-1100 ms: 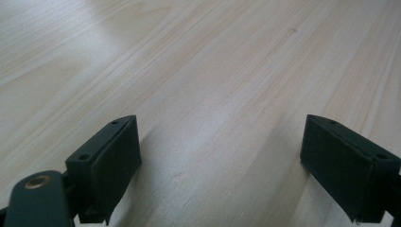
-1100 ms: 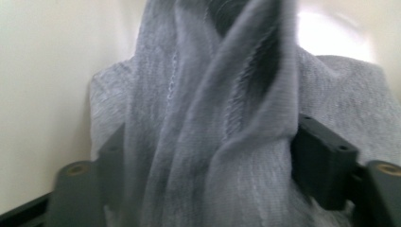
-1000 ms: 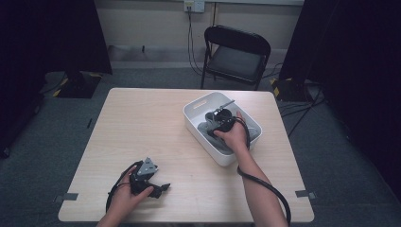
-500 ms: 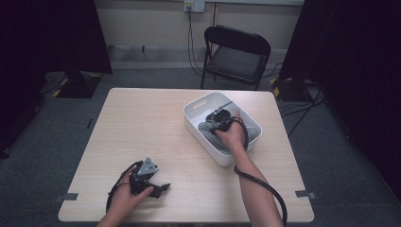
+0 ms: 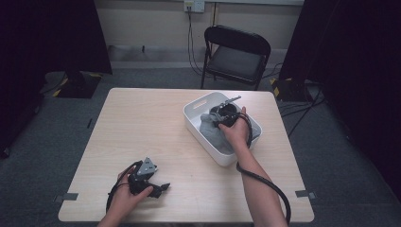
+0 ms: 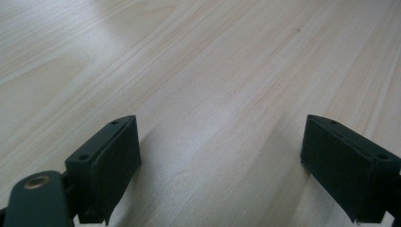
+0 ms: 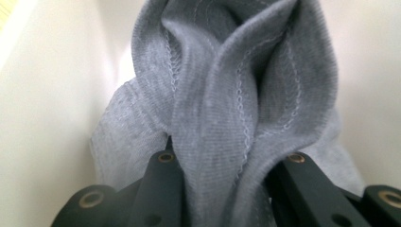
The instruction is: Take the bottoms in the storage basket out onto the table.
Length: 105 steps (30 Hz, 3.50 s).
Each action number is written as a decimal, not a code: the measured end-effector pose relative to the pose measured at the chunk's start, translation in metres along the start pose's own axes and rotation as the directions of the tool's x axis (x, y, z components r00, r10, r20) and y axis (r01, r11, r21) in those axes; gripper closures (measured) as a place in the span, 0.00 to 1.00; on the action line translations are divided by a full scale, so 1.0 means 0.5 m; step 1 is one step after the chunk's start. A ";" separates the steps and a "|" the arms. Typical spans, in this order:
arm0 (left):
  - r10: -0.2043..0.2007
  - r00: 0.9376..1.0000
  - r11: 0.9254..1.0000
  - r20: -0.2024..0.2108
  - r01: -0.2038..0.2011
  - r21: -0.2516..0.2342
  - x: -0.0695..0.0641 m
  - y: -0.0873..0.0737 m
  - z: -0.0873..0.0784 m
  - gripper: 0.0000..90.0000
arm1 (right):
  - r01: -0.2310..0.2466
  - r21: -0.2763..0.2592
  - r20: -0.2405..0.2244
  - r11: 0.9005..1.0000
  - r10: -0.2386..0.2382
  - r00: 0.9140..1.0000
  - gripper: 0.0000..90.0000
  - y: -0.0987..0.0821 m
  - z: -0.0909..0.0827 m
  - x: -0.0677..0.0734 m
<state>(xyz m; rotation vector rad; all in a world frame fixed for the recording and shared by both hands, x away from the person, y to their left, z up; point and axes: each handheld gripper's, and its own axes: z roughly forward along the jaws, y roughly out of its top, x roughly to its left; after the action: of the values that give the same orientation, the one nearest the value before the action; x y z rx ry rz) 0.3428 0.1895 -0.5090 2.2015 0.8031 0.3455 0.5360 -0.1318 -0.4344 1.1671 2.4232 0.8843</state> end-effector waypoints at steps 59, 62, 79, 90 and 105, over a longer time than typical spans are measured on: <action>-0.032 0.999 0.999 -0.027 0.033 0.012 0.012 -0.020 -0.026 0.16 | 0.086 -0.331 -0.089 0.940 -0.122 0.989 0.80 0.267 -0.207 0.260; -0.028 0.999 1.000 -0.029 0.029 0.008 0.013 -0.021 -0.027 0.16 | 0.094 -0.323 -0.107 0.942 -0.135 0.985 0.80 0.270 -0.186 0.286; -0.027 0.999 1.000 -0.024 0.027 0.004 0.010 -0.022 -0.025 0.13 | 0.038 -0.235 -0.210 0.971 -0.089 0.974 0.79 0.184 -0.018 0.322; -0.027 0.999 1.000 -0.024 0.027 0.004 0.010 -0.022 -0.025 0.13 | 0.015 -0.224 -0.216 0.975 -0.064 0.974 0.74 0.149 0.001 0.311; -0.028 0.999 1.000 -0.026 0.028 0.001 0.010 -0.022 -0.025 0.13 | 0.054 -0.262 -0.186 0.964 -0.105 0.977 0.41 0.132 -0.058 0.276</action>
<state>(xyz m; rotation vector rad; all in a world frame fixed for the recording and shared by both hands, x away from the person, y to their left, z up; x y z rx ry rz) 0.3360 0.2054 -0.5088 2.1890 0.8477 0.3608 0.4748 -0.0034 -0.3711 0.9184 2.3951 1.2974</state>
